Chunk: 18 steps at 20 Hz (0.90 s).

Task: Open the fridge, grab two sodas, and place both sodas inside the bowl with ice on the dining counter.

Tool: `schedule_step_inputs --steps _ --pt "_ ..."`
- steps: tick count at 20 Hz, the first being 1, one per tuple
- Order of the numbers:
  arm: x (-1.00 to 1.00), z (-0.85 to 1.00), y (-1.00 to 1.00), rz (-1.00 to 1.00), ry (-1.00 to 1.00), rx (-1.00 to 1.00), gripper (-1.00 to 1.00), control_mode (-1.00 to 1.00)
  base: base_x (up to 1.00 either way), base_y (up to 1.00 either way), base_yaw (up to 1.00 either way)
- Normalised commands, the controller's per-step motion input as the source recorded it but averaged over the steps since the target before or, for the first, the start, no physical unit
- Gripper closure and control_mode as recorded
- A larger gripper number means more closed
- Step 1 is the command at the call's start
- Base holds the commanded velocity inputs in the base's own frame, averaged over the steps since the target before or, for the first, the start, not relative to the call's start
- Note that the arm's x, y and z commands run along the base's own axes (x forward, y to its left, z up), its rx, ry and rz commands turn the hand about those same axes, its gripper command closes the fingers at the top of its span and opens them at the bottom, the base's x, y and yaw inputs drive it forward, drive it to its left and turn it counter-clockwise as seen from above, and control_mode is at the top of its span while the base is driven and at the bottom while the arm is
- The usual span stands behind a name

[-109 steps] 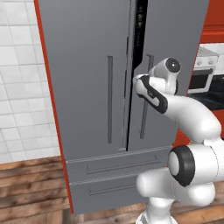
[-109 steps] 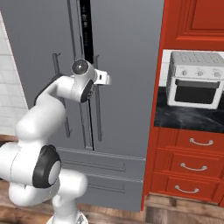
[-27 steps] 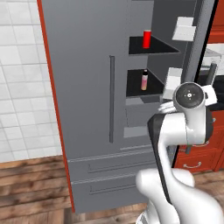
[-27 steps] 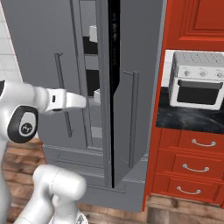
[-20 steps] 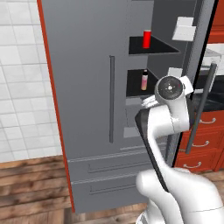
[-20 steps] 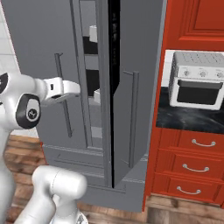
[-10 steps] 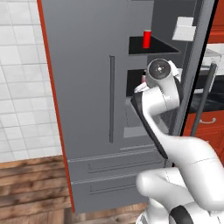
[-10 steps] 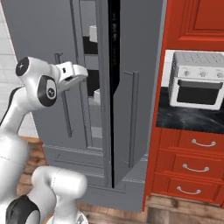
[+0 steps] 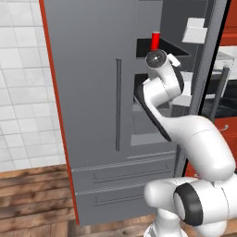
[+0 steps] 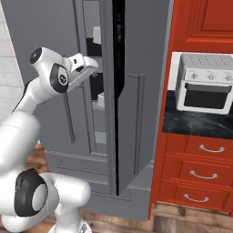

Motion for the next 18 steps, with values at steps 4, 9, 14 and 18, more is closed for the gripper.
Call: schedule_step_inputs --steps 4,9,14,18 --pt "0.47 0.0 -0.51 -0.03 0.11 -0.06 -1.0 -1.0 0.0 0.0 0.0" --pt "0.22 0.0 -0.71 -0.03 0.07 -0.03 -1.0 -1.0 0.0 0.0 0.0" --pt "0.0 0.0 -0.87 -0.05 0.0 0.0 -1.0 -1.0 0.0 0.0 0.0" --pt "0.0 0.0 -0.87 -0.05 0.0 0.0 -1.0 -1.0 0.0 0.0 0.0"
